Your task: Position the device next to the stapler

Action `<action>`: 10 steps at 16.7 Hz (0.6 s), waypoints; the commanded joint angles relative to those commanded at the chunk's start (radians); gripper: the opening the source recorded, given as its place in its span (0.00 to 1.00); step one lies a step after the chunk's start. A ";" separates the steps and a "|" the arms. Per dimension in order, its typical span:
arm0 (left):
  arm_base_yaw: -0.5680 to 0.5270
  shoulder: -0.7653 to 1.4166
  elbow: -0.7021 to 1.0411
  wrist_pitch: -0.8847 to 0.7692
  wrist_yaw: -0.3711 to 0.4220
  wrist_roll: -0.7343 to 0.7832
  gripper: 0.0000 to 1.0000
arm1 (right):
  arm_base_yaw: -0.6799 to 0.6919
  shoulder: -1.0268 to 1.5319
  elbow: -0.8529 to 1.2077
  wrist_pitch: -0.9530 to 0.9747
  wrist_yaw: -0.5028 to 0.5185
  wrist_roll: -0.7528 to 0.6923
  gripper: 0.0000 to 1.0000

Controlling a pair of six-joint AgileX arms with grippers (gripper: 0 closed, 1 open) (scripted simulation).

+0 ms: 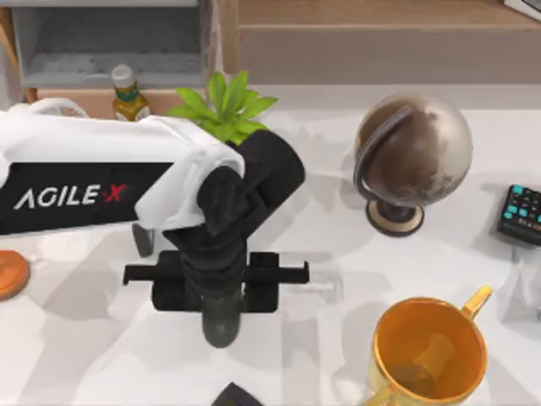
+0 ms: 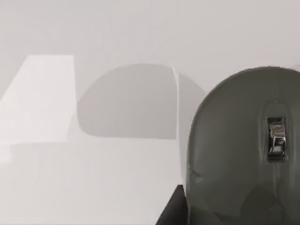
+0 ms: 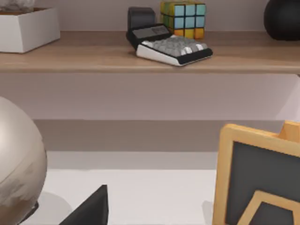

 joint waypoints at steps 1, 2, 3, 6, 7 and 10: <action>0.000 0.000 0.000 0.000 0.000 0.000 0.68 | 0.000 0.000 0.000 0.000 0.000 0.000 1.00; 0.000 0.000 0.000 0.000 0.000 0.000 0.75 | 0.000 0.000 0.000 0.000 0.000 0.000 1.00; 0.000 0.000 0.000 0.000 0.000 0.000 0.83 | 0.000 0.000 0.000 0.000 0.000 0.000 1.00; 0.000 0.000 0.000 0.000 0.000 0.000 1.00 | 0.000 0.000 0.000 0.000 0.000 0.000 1.00; 0.000 0.000 0.000 0.000 0.000 0.000 1.00 | 0.000 0.000 0.000 0.000 0.000 0.000 1.00; 0.000 0.000 0.000 0.000 0.000 0.000 1.00 | 0.000 0.000 0.000 0.000 0.000 0.000 1.00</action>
